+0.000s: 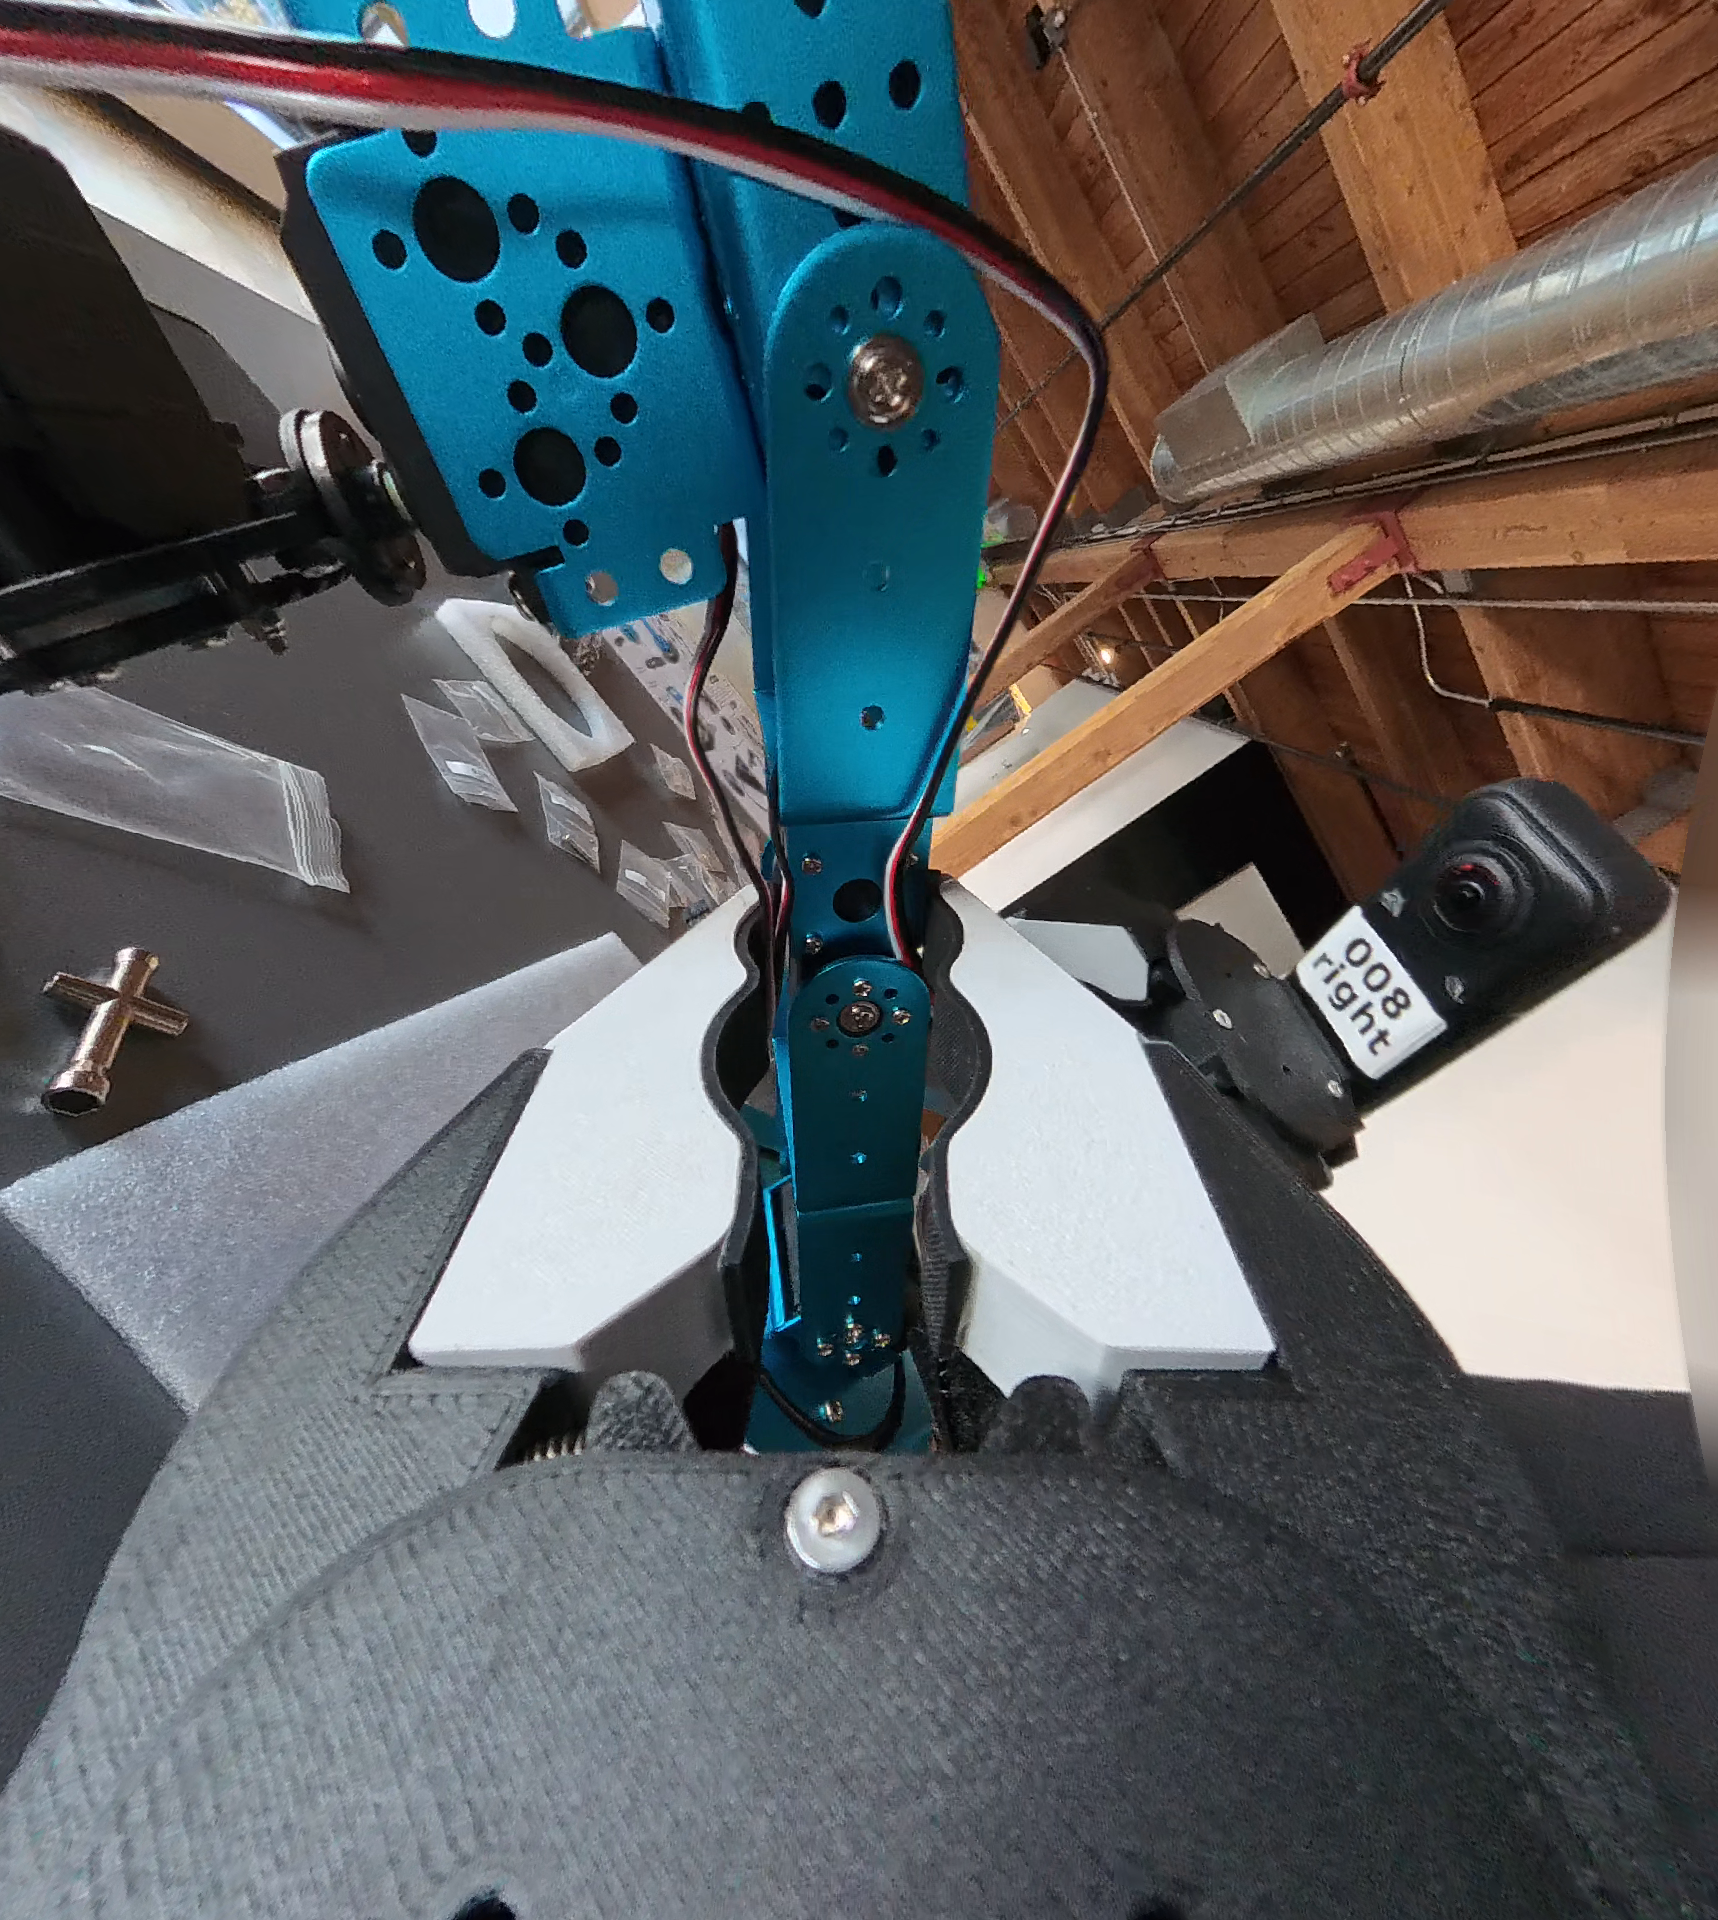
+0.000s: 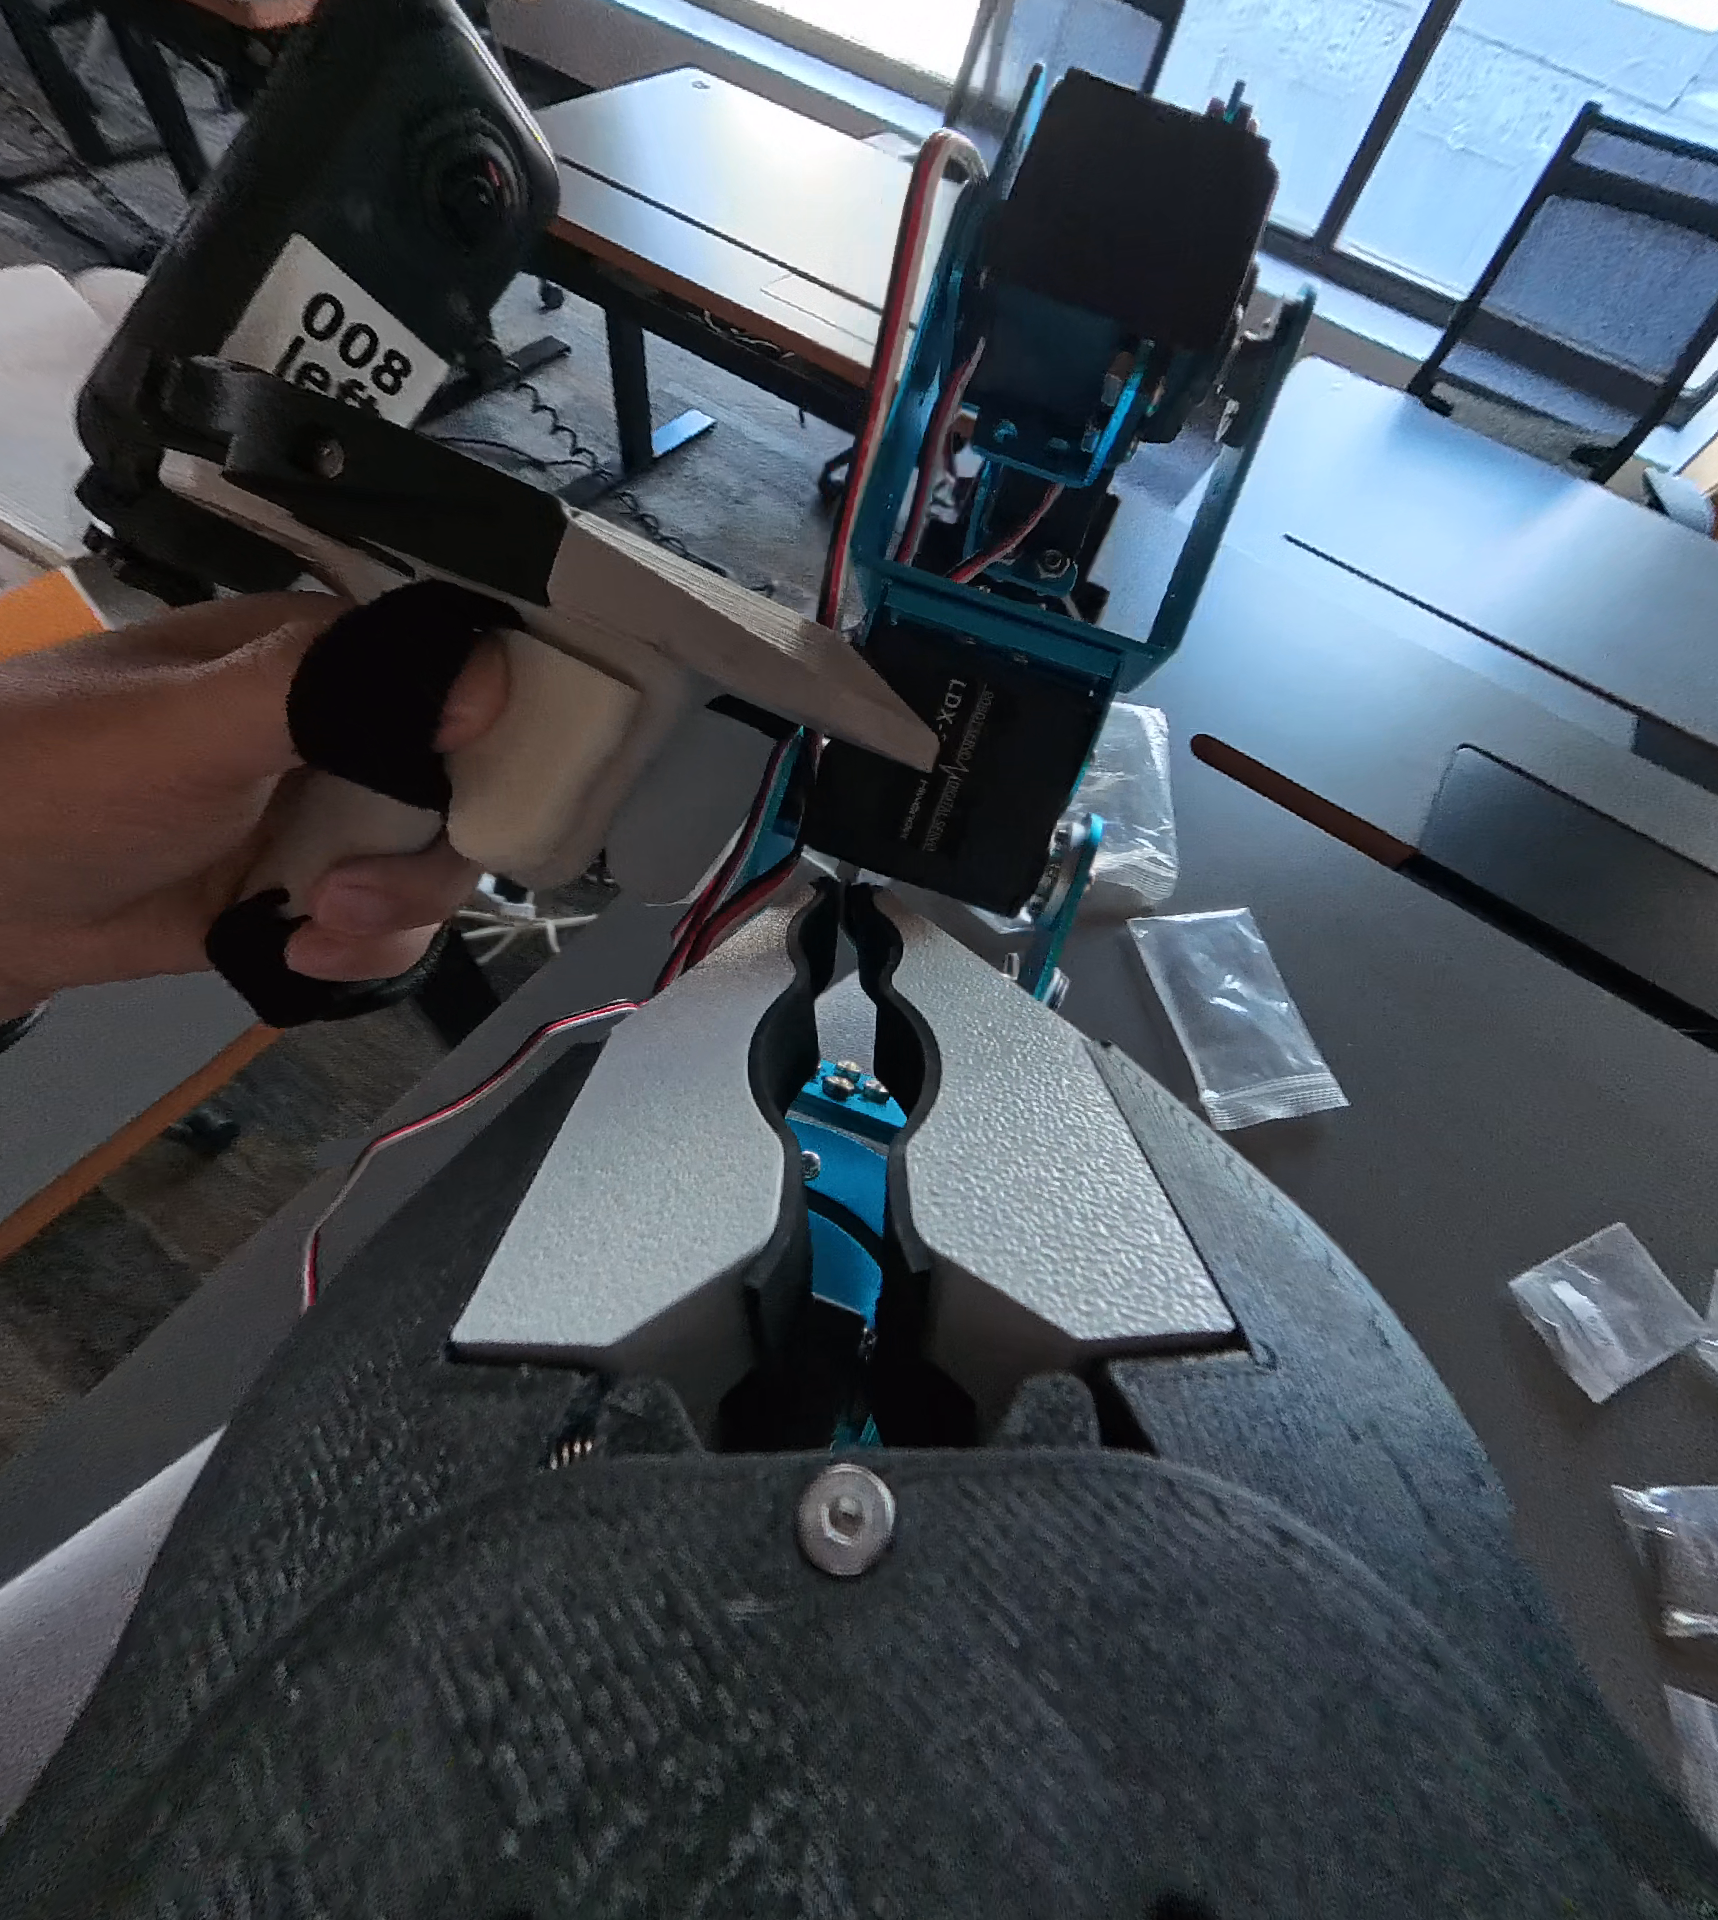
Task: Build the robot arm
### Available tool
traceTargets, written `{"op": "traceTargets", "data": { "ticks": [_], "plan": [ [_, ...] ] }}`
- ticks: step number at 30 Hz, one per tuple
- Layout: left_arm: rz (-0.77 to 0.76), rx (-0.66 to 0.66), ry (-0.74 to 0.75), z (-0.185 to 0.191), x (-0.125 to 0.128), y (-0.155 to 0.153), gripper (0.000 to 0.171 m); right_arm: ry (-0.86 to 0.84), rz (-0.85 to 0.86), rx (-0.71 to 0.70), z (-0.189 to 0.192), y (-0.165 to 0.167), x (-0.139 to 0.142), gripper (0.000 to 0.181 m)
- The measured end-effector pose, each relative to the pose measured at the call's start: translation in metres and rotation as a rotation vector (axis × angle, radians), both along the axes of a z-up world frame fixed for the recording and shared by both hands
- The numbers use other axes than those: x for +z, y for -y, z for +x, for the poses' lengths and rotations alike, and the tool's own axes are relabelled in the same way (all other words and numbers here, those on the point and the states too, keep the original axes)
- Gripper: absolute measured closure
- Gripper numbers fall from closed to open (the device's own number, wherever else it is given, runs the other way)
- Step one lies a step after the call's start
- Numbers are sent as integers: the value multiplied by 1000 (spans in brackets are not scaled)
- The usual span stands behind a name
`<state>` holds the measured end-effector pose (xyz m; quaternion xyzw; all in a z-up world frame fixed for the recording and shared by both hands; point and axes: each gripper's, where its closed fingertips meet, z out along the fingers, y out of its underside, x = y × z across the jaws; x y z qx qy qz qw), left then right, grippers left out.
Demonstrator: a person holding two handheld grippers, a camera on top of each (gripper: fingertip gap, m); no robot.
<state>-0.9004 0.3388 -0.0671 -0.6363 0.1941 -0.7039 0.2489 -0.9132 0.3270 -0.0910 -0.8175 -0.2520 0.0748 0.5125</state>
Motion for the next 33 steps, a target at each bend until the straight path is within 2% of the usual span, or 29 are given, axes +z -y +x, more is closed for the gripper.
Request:
{"op": "traceTargets", "data": {
  "ticks": [5,7,17,33],
  "plan": [
    [-3,7,-6,2,0,0,147,60,53,-53,1,-1,1,180],
    [-8,2,-12,6,-2,2,142,69,65,-71,0,-1,1,181],
    [62,43,-81,10,-5,2,151,39,128,-123,1,-2,2,181],
    [61,64,-94,10,-6,2,151,40,162,-121,-1,-5,5,181]
  ]
}}
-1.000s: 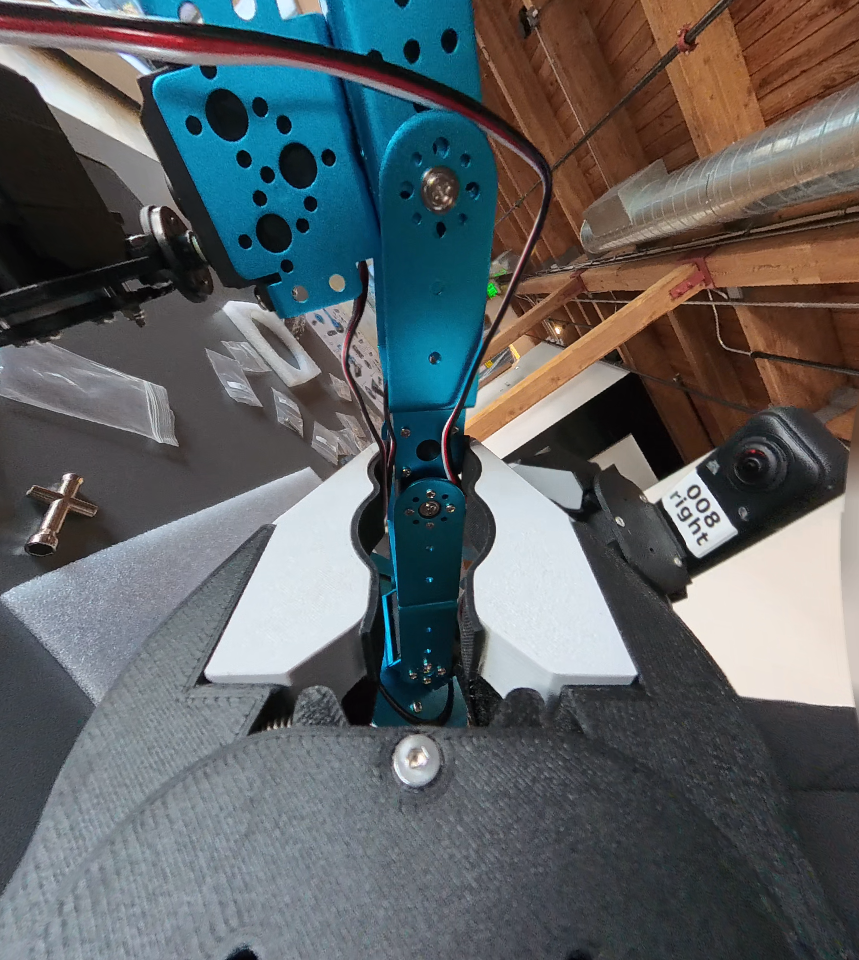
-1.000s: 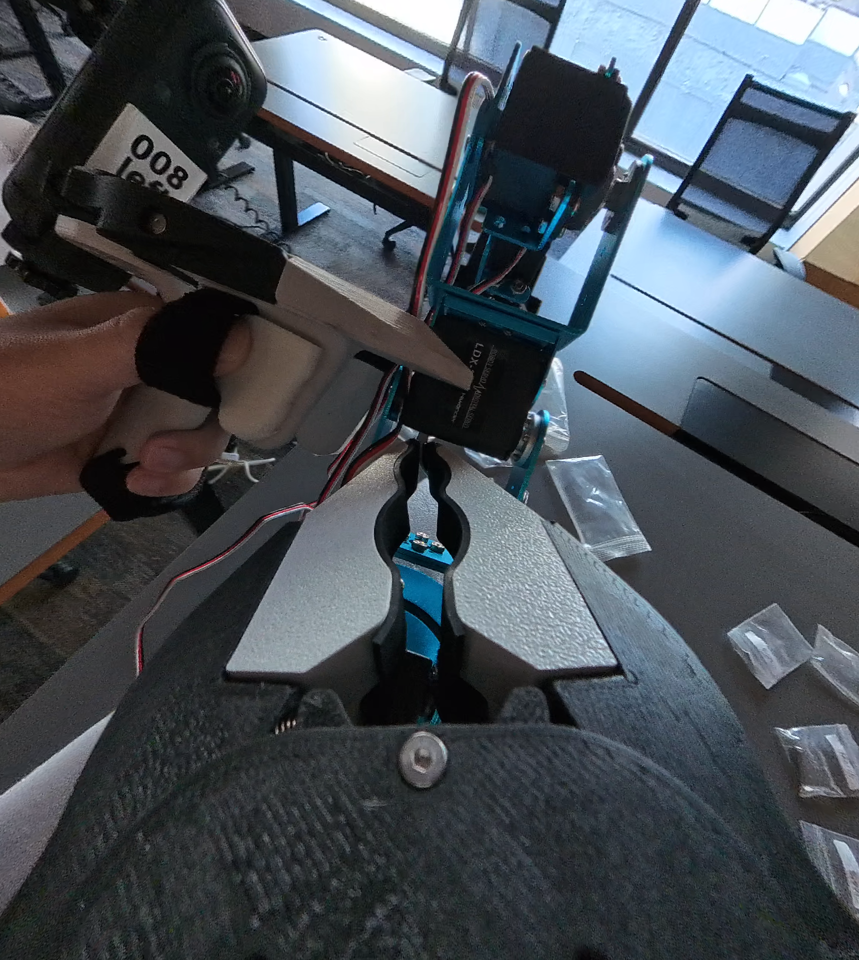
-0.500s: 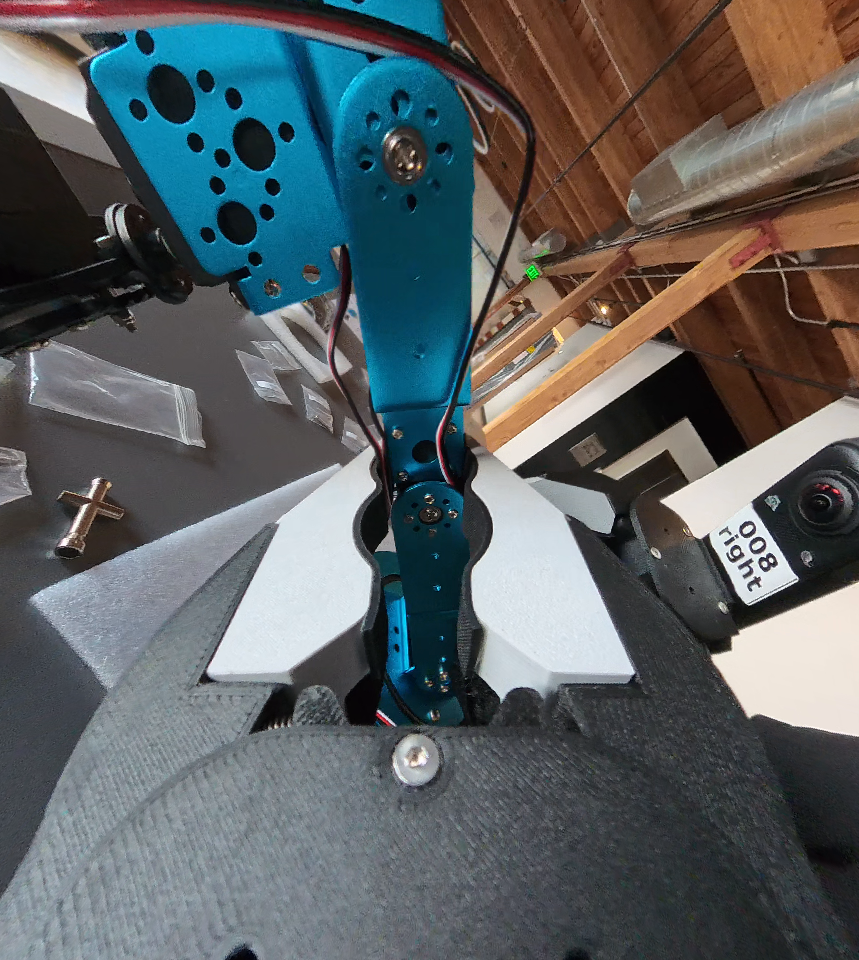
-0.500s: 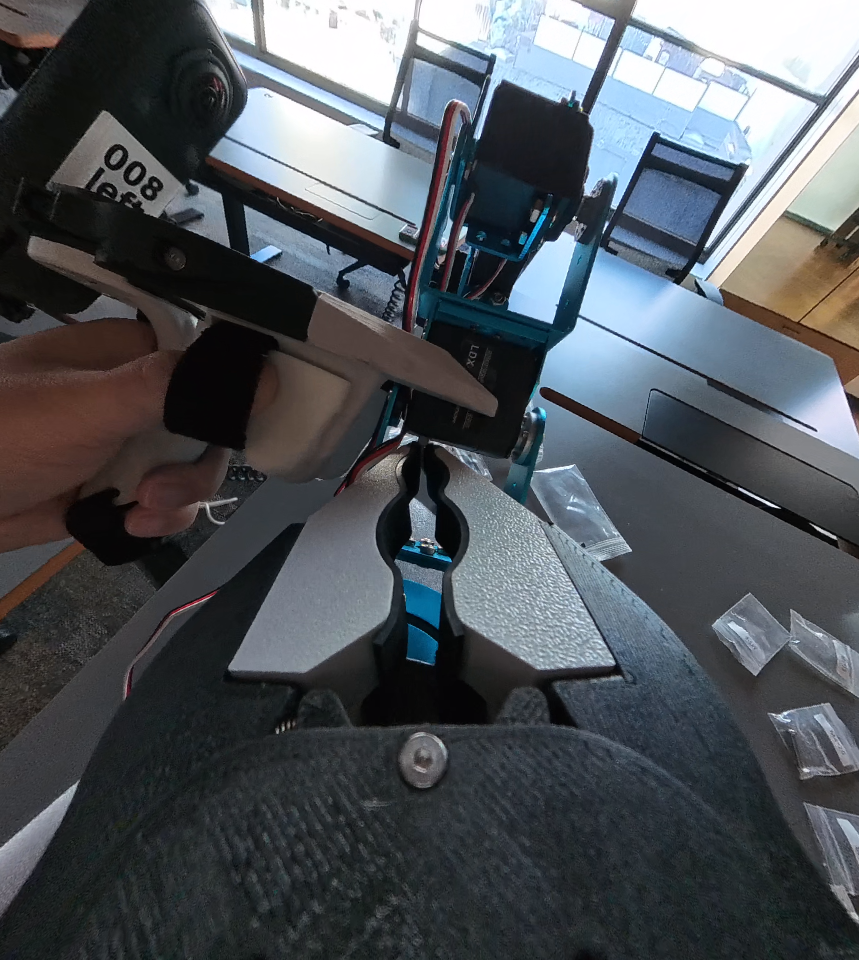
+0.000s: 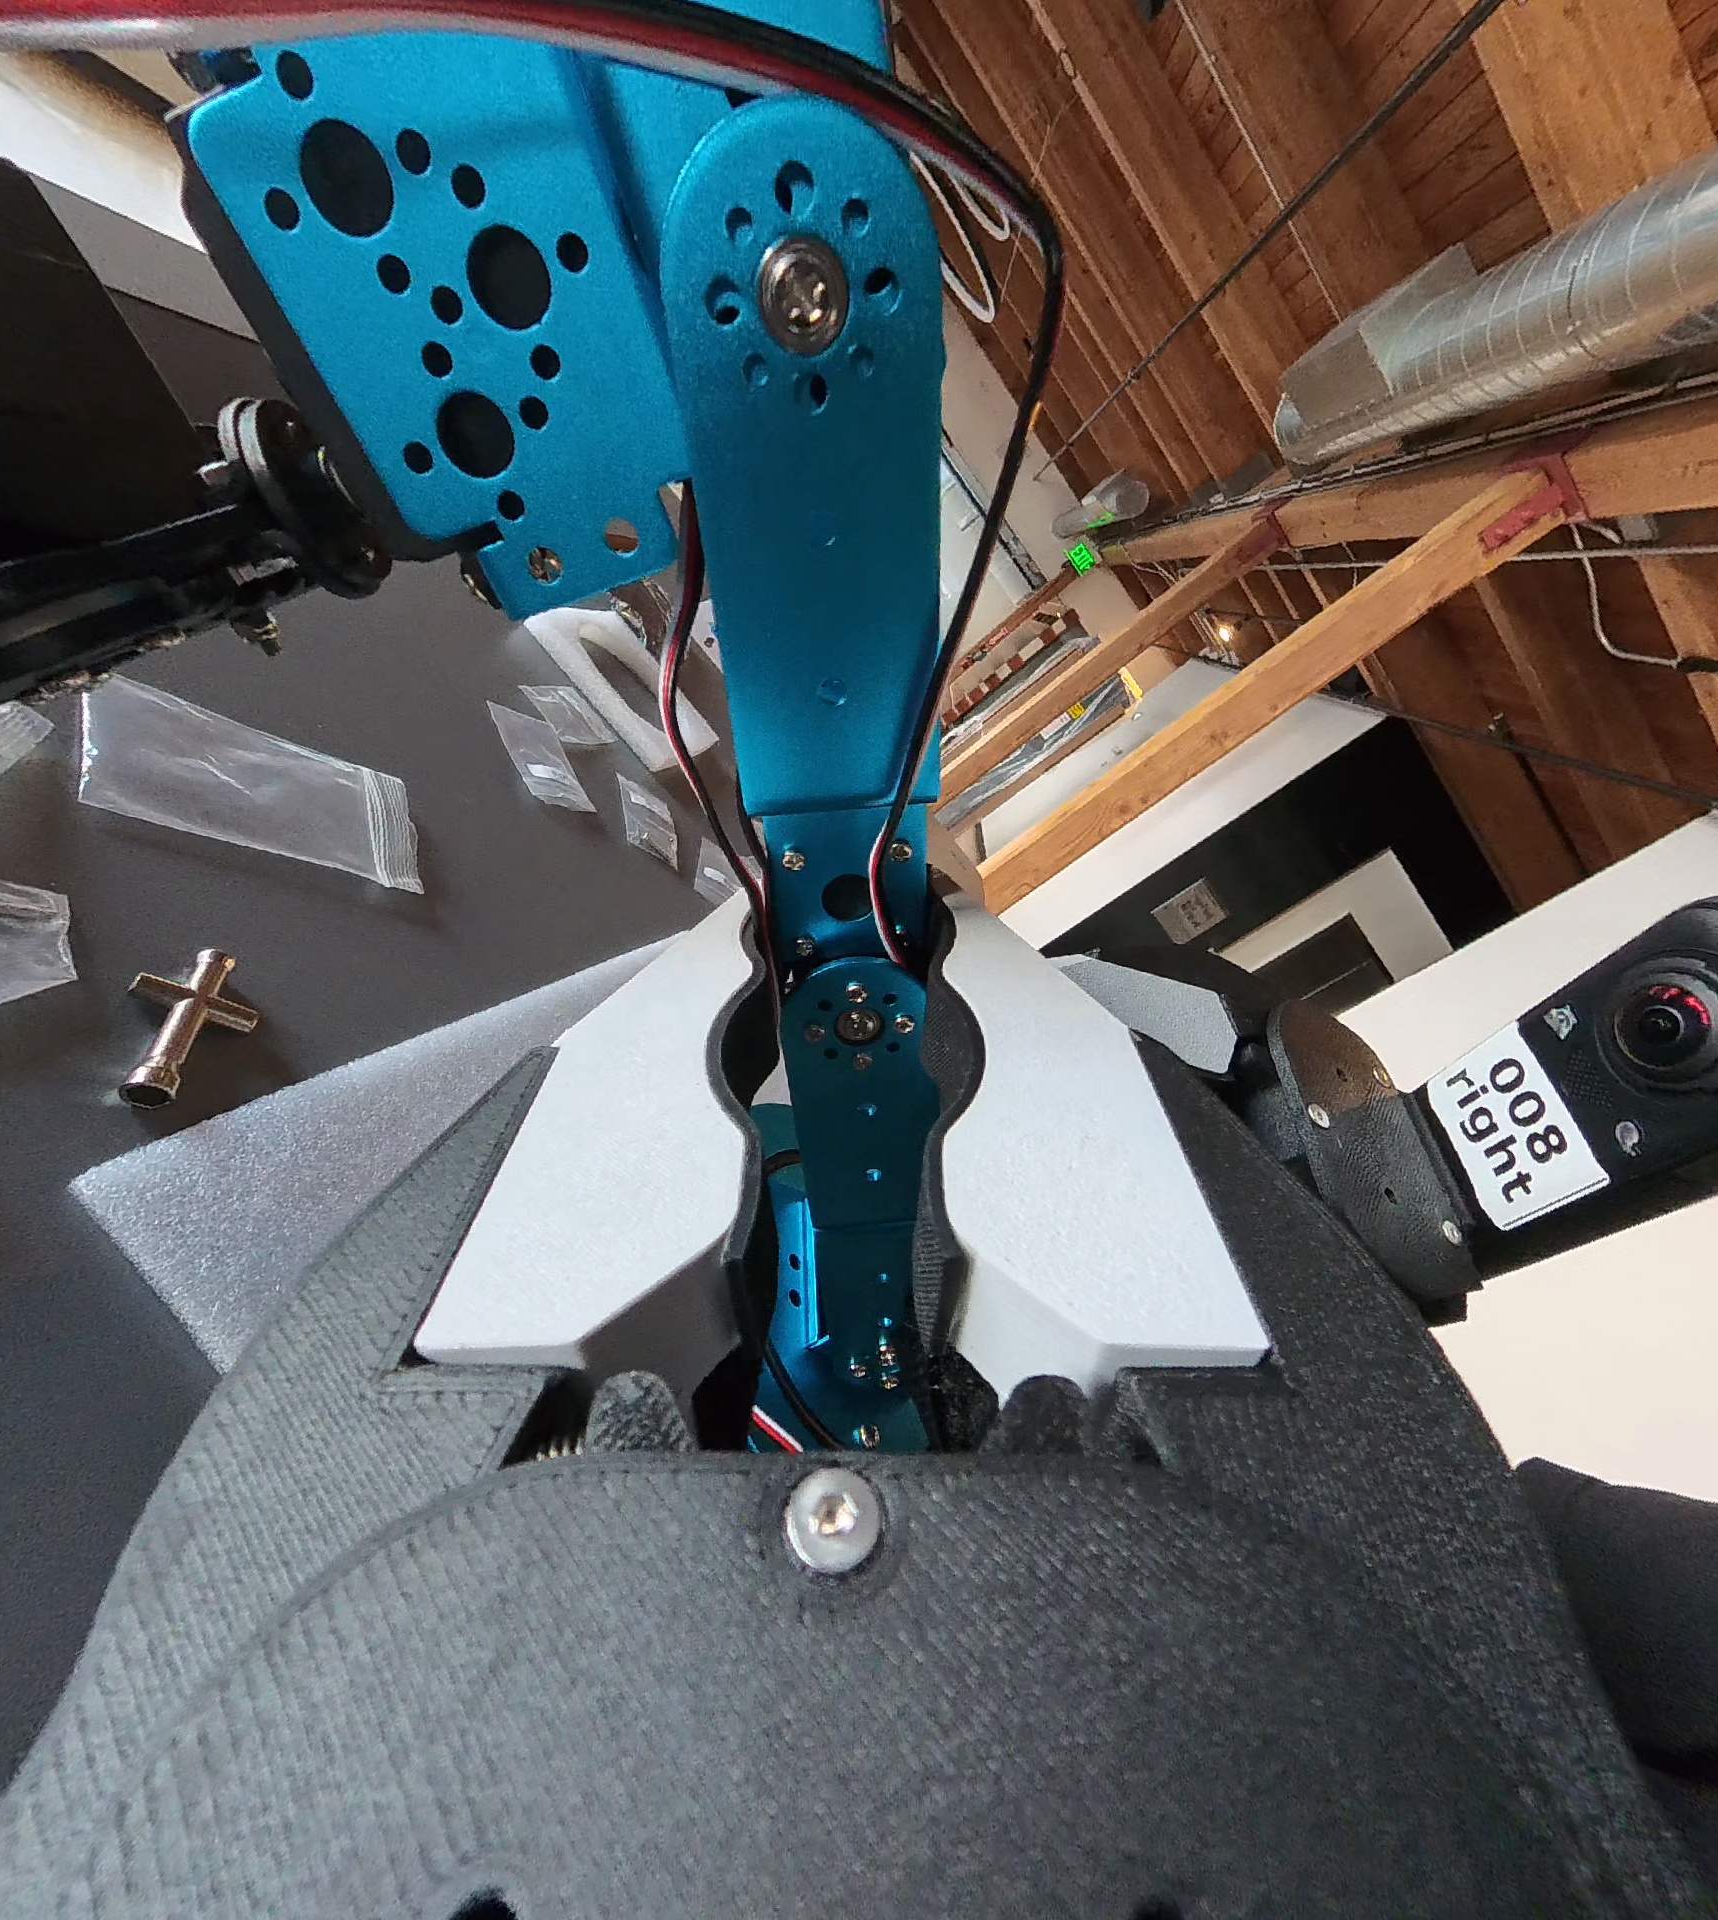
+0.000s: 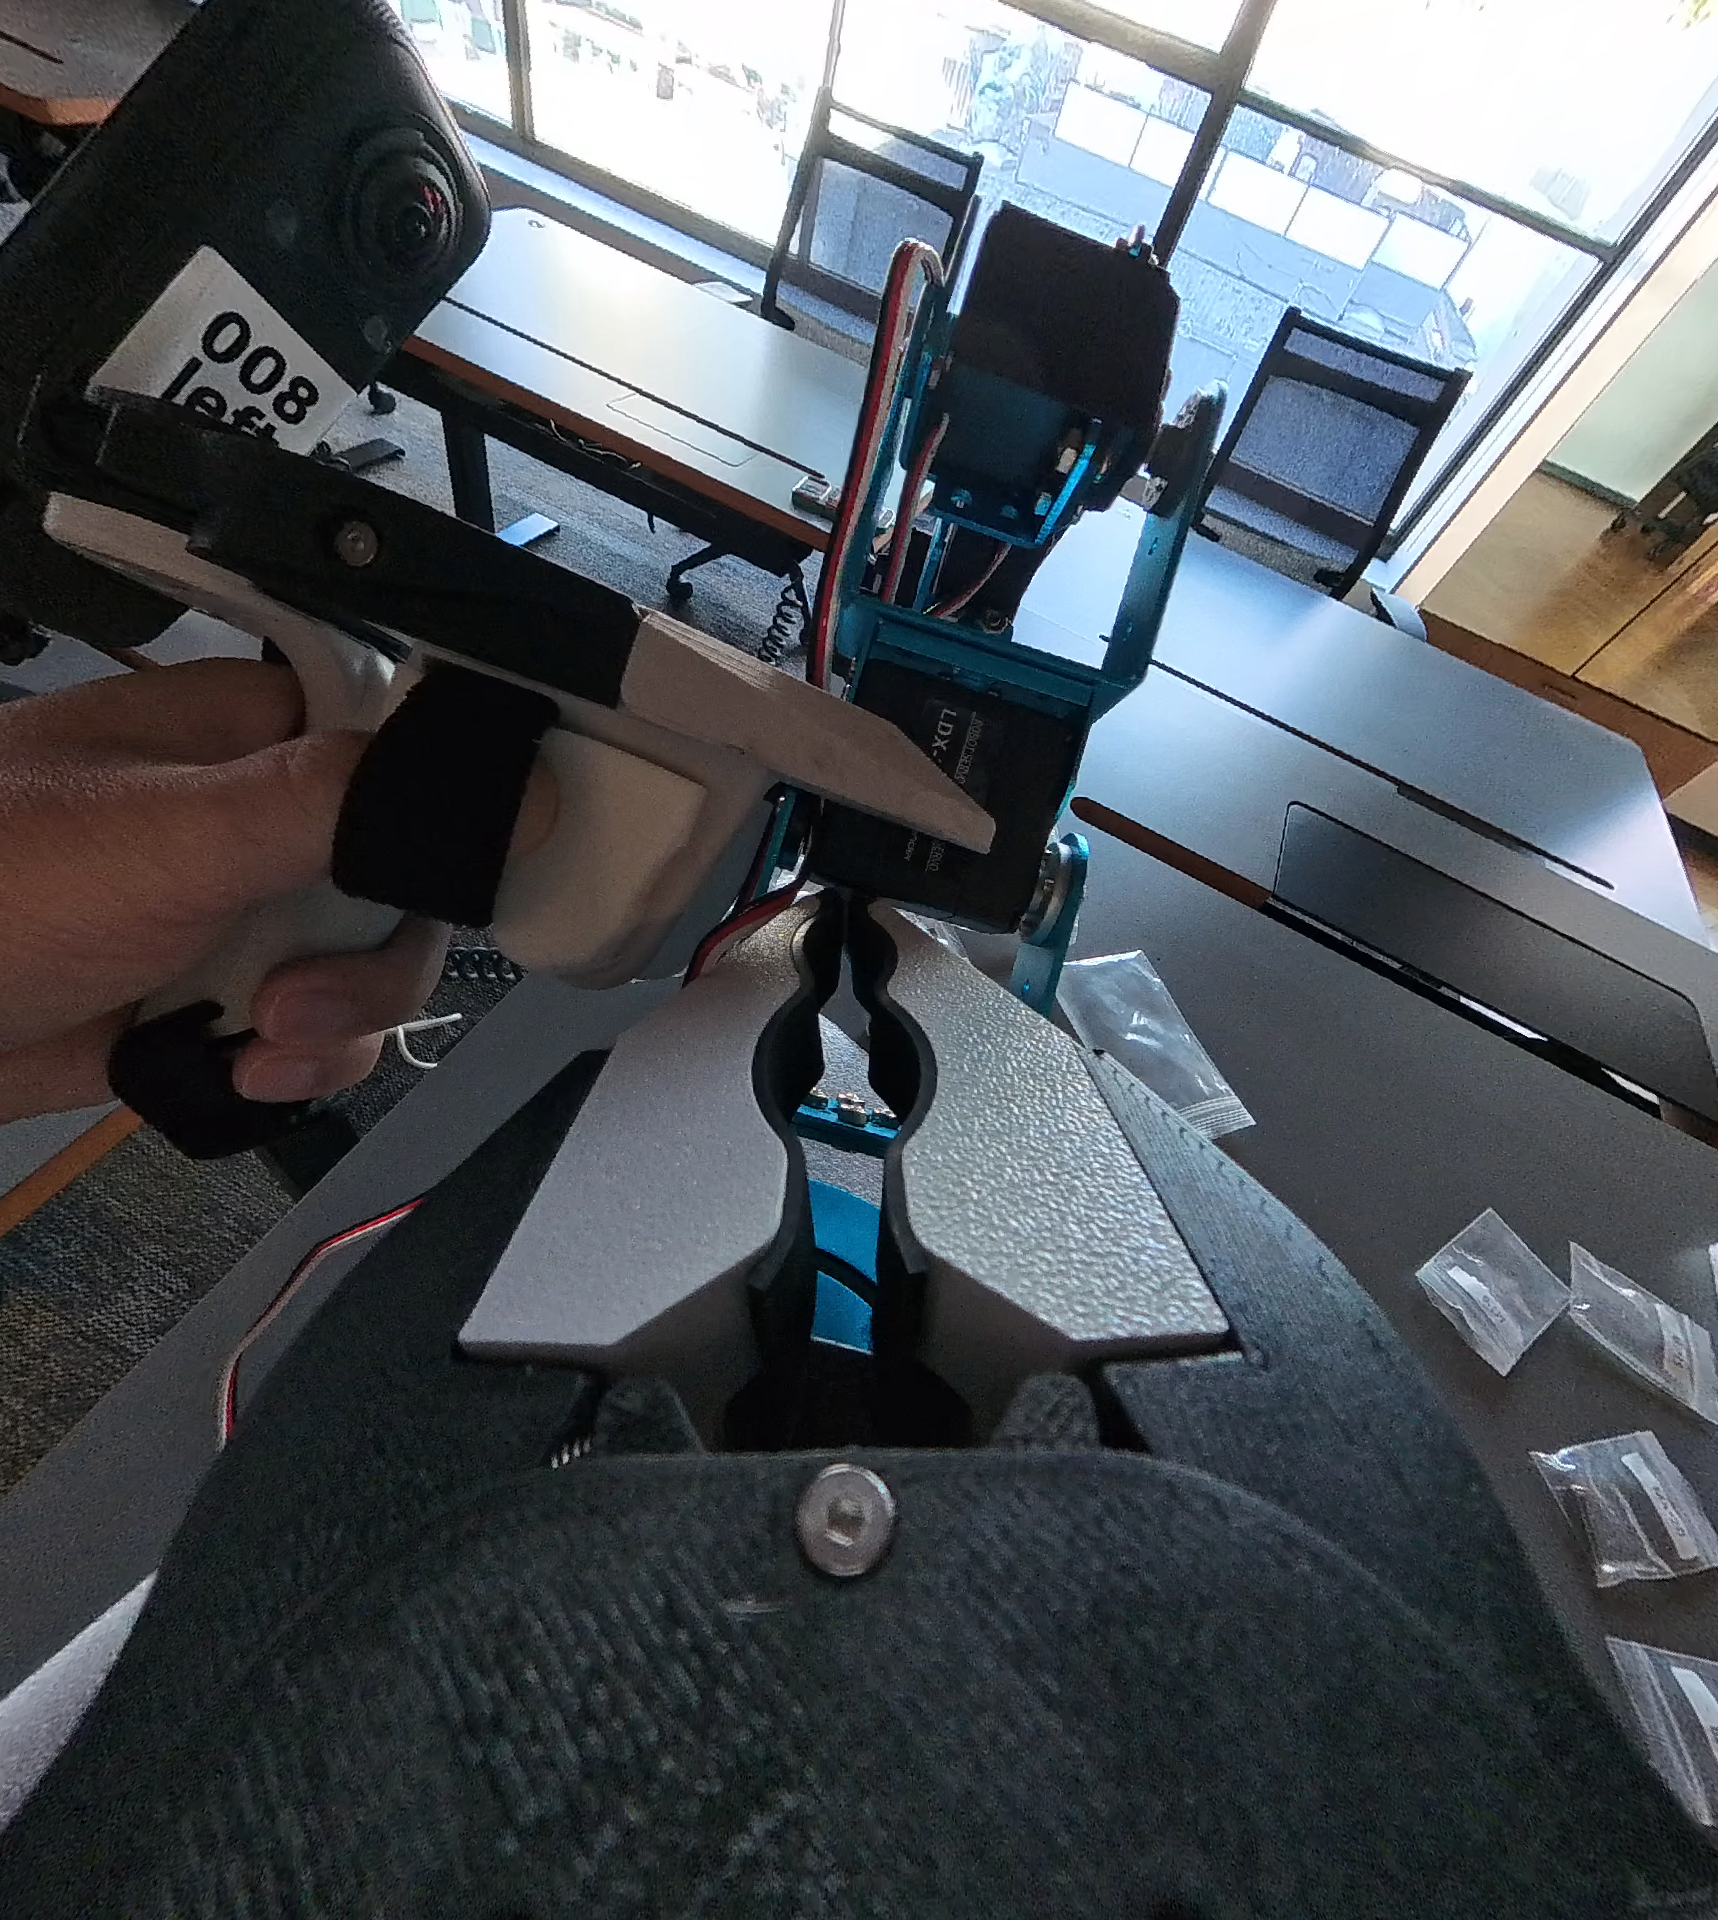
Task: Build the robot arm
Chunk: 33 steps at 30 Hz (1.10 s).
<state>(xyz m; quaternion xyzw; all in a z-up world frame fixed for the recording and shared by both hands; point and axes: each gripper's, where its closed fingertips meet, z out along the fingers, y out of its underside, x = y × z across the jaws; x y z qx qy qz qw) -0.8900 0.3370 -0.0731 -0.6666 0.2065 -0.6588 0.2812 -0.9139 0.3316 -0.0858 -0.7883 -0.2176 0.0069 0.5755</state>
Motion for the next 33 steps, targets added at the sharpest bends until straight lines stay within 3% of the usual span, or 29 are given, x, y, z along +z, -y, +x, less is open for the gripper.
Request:
{"op": "traceTargets", "data": {
  "ticks": [27,33],
  "plan": [
    [-20,-33,32,0,1,0,150,-46,-53,-19,2,8,-5,178],
    [-55,-62,51,-2,1,2,148,42,12,18,11,19,12,177]
  ]
}}
